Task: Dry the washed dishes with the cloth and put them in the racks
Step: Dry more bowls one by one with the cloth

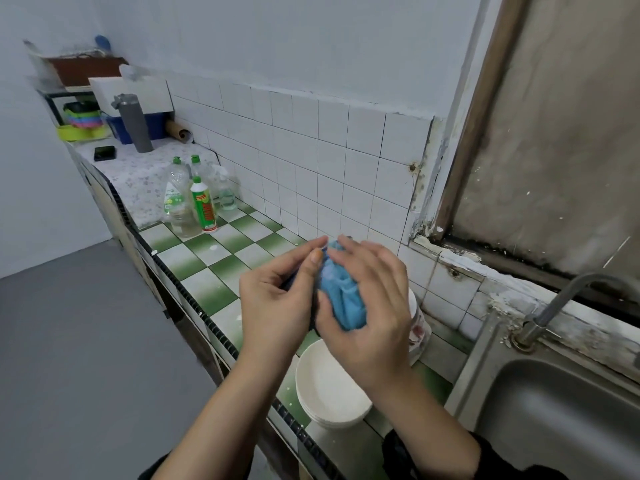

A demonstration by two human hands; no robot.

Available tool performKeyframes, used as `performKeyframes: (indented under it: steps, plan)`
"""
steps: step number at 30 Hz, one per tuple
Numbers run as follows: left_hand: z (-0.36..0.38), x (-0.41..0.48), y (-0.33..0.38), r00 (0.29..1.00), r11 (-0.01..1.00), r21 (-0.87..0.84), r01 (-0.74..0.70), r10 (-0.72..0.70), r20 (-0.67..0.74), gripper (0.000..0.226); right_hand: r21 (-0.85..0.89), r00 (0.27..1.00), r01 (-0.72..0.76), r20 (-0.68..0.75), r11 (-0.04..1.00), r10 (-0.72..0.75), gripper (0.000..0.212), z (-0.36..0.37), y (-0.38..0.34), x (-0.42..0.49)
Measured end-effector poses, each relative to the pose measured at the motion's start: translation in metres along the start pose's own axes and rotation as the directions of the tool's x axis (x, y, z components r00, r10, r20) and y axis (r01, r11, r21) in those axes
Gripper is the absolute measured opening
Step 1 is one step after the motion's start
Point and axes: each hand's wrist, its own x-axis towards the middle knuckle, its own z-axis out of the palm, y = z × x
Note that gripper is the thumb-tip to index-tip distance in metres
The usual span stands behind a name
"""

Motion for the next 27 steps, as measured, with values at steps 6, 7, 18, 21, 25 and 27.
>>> performKeyframes:
  steps: [6,7,18,21,25,27]
  plan:
    - [-0.012,0.021,0.008,0.978,0.986,-0.144,0.078,-0.104,-0.179,0.015,0.028,0.994,-0.100,0.042,0.995,0.099,0.052,0.002,0.017,-0.025]
    - [-0.012,0.022,0.008,0.975,0.987,-0.142,0.077,-0.105,-0.197,0.015,0.088,0.980,-0.198,0.004,0.976,0.199,0.051,0.001,0.018,-0.024]
    - [-0.004,0.019,0.005,0.934,0.964,-0.225,0.141,-0.205,-0.294,0.016,0.136,0.986,-0.158,0.077,0.978,0.149,0.034,0.000,0.001,-0.015]
    - [-0.006,0.024,0.011,0.938,0.967,-0.214,0.136,-0.195,-0.287,0.014,0.035,0.986,-0.103,0.133,0.994,0.097,0.037,-0.003,0.006,-0.011]
    - [-0.003,0.022,0.014,0.959,0.977,-0.190,0.101,-0.147,-0.242,0.015,0.130,0.938,-0.343,0.092,0.930,0.333,0.058,-0.009,0.001,-0.006]
    - [-0.003,0.021,0.015,0.963,0.978,-0.183,0.097,-0.139,-0.233,0.016,0.191,0.947,-0.319,0.101,0.928,0.305,0.061,-0.012,-0.002,-0.007]
